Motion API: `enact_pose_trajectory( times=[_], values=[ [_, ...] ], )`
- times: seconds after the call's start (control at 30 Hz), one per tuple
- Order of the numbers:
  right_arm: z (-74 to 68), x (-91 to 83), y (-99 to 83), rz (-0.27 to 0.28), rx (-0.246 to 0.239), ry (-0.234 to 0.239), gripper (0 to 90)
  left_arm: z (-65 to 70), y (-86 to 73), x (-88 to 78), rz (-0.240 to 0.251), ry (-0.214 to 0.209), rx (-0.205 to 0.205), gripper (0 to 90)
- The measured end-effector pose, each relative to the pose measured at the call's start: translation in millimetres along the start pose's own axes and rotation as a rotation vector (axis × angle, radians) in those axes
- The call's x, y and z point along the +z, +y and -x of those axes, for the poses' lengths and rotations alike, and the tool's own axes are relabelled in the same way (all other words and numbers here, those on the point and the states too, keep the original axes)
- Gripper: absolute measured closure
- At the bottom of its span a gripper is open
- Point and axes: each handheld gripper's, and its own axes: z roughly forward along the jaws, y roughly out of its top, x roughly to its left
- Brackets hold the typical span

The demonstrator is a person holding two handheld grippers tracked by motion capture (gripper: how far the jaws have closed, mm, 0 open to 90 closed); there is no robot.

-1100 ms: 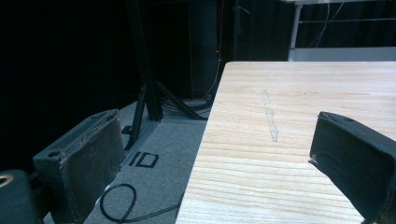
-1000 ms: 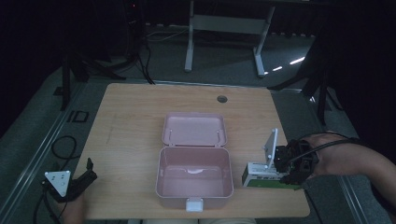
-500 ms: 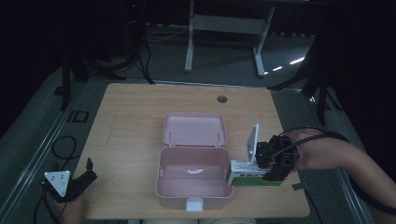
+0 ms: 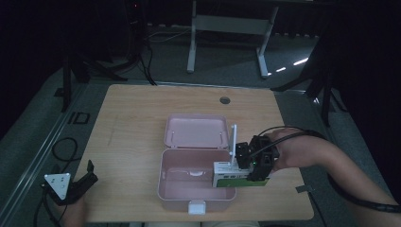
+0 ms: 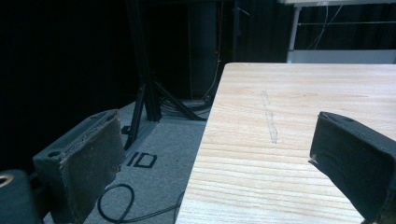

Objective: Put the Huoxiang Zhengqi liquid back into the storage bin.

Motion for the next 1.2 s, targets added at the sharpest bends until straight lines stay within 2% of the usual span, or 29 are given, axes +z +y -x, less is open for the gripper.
enact_pose_trajectory(
  times=[0.07,0.13,0.23,0.6,0.83,1.03,1.2],
  values=[
    [0.7,0.8,3.0,0.000,-0.001,0.003,62.2,0.1,0.0,0.1,-0.001,0.000,0.000,3.2],
    [4.0,1.1,13.0,0.001,-0.003,-0.019,62.3,0.0,0.0,0.2,-0.001,-0.001,0.001,3.2],
    [6.1,2.4,20.2,-0.002,-0.008,-0.025,62.2,-0.2,0.0,0.1,-0.002,0.000,-0.001,3.2],
    [6.0,5.8,52.4,0.022,-0.052,-0.017,62.2,-0.7,0.1,0.0,-0.002,-0.003,0.000,3.1],
    [6.5,13.5,64.9,0.026,-0.066,-0.008,62.2,-1.1,0.1,-0.1,-0.001,-0.005,-0.001,3.2],
    [8.4,30.5,75.1,0.036,-0.065,0.023,62.2,-0.9,0.1,-0.1,-0.001,-0.005,-0.001,3.2],
    [11.8,45.3,77.9,0.019,-0.060,0.020,62.2,-0.9,0.1,-0.2,0.000,-0.006,-0.001,3.2]
  ],
)
